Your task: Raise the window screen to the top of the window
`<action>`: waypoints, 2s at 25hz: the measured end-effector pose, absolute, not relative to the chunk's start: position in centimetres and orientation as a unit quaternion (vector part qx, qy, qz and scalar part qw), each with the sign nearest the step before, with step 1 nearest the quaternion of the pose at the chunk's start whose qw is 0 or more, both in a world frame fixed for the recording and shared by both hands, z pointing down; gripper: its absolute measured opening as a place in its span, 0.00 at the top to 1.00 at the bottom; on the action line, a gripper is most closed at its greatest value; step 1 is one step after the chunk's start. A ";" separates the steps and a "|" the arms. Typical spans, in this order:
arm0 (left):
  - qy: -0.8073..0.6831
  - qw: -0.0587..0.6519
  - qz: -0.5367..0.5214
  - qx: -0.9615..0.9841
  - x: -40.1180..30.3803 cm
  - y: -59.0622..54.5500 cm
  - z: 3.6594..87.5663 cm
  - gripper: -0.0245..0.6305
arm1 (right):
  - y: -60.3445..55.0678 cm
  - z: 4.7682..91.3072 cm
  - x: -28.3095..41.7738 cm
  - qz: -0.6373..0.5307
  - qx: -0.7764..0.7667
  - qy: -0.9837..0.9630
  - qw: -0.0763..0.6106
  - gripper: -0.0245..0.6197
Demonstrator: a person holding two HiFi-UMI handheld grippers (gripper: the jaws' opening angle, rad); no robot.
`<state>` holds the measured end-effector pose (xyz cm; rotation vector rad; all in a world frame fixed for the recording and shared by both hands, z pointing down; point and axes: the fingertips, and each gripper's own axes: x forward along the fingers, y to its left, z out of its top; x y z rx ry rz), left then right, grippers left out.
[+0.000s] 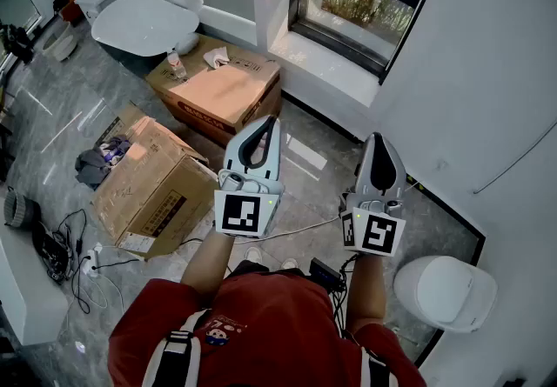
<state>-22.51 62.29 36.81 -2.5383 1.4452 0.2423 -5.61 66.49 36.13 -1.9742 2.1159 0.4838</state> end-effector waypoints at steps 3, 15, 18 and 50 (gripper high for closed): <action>0.489 0.105 0.082 -0.862 -21.7 62.6 37.0 0.96 | 66.8 36.3 -5.0 0.166 -0.668 0.718 0.101 0.95; 0.496 0.089 0.064 -0.861 -18.3 64.4 39.1 0.96 | 68.5 38.2 -1.5 0.145 -0.672 0.718 0.114 0.95; 0.500 0.085 0.062 -0.860 -18.2 64.3 39.5 0.96 | 68.4 38.5 -1.6 0.151 -0.667 0.722 0.109 0.95; 0.493 0.069 0.106 -0.861 -24.6 39.5 38.5 0.96 | 43.5 37.0 -8.9 0.175 -0.657 0.730 0.066 0.95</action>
